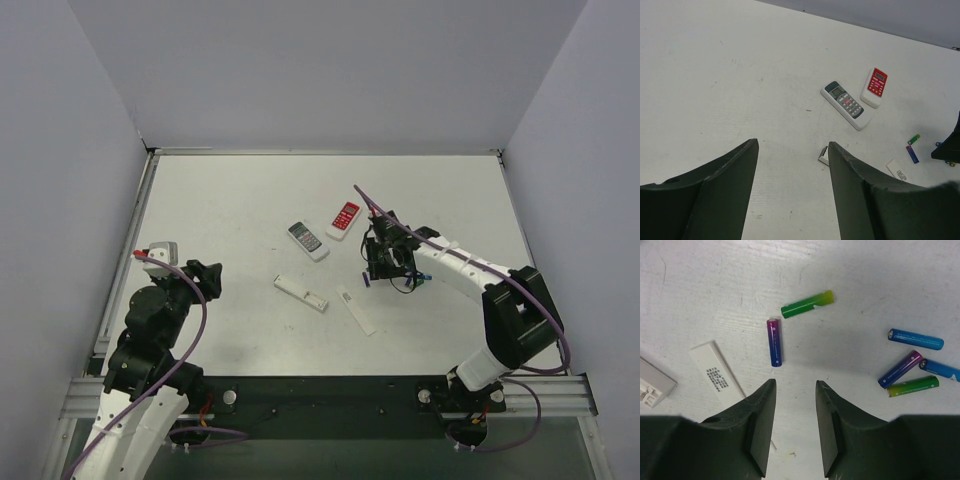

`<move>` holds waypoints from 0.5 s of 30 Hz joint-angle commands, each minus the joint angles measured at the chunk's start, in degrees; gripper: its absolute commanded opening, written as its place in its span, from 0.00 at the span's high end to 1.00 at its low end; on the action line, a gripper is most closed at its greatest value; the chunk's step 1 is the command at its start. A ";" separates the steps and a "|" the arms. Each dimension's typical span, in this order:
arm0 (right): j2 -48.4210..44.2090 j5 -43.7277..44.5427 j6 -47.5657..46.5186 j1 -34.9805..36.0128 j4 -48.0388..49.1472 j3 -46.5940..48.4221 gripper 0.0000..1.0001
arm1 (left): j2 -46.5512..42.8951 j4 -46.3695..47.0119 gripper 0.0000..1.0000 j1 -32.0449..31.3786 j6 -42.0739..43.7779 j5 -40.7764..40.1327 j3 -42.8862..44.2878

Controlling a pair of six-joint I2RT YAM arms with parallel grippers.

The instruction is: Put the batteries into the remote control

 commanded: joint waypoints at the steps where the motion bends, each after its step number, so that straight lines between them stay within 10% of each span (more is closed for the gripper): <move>1: 2.89 -0.90 1.87 -0.55 1.24 3.79 0.67 | 0.13 2.97 0.32 0.47 -0.41 0.93 0.30; 15: 7.54 -5.12 2.31 0.77 3.70 2.73 0.70 | 0.74 3.84 0.32 0.47 -0.06 1.72 0.30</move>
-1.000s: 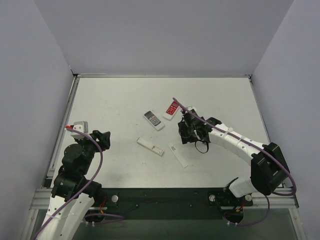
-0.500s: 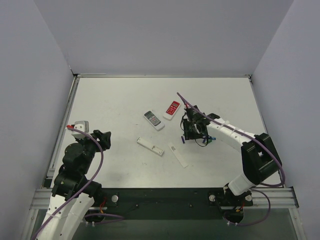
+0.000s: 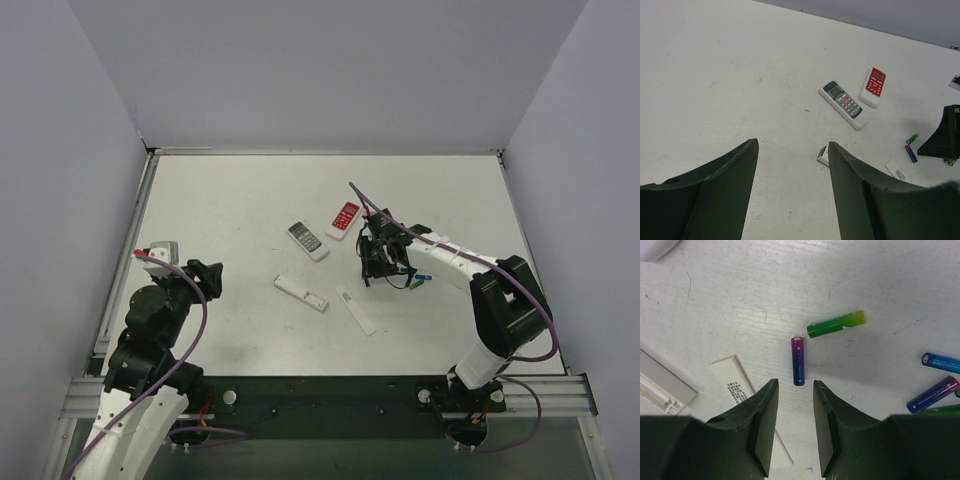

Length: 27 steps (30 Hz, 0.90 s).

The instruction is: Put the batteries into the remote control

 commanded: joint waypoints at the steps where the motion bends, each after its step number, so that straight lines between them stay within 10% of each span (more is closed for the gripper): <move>1: 2.28 0.28 0.43 1.07 -0.02 0.92 0.71 | 0.48 3.45 0.32 0.47 -0.10 1.35 0.22; 13: 5.80 3.71 -0.01 3.18 -0.90 1.28 0.71 | 1.01 3.45 0.32 0.47 -0.10 1.35 0.30; 27: 2.12 4.95 -5.98 7.48 -4.58 3.64 0.94 | 4.25 4.24 0.32 0.38 -3.69 4.51 -0.22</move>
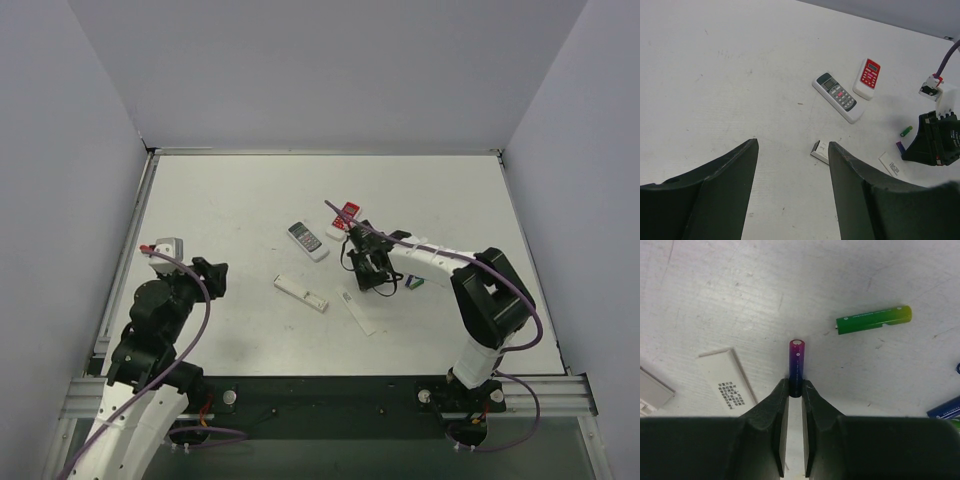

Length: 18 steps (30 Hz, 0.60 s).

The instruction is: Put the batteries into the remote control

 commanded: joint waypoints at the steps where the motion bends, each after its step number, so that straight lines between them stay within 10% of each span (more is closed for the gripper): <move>1: -3.66 0.77 -4.88 2.85 -5.32 3.52 0.95 | 2.90 3.58 0.31 0.20 -3.87 2.30 -0.07; 18: 0.11 -9.77 -16.41 9.71 -21.50 20.92 0.97 | 33.58 12.36 0.28 -1.20 -25.15 9.07 -0.86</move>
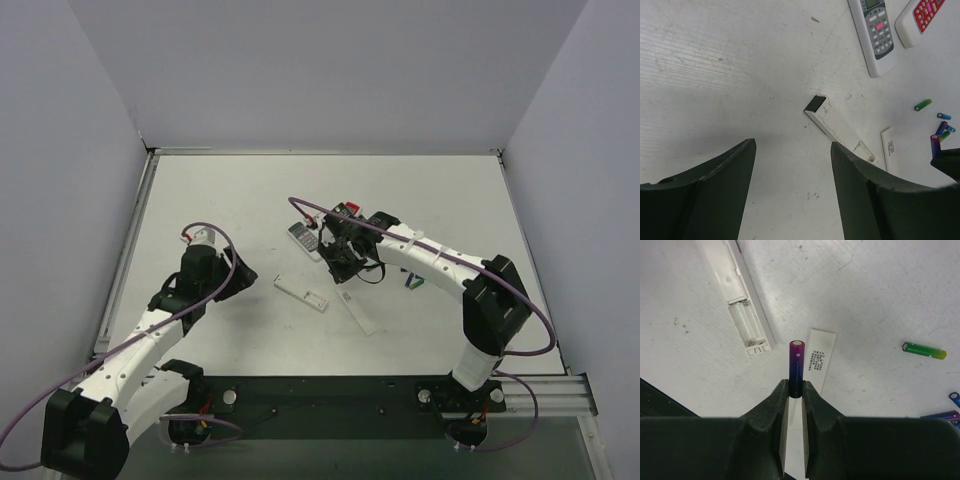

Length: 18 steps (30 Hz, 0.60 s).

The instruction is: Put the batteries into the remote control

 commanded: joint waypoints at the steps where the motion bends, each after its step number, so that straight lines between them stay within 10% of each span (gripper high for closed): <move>1: 2.06 -2.74 -4.02 1.71 -7.52 5.23 0.97 | 2.30 9.85 0.28 -1.18 -5.61 1.84 -1.51; 18: 14.72 -3.80 -10.26 6.90 -17.45 18.50 0.96 | -2.00 14.88 0.29 -1.89 -11.33 -6.34 -11.01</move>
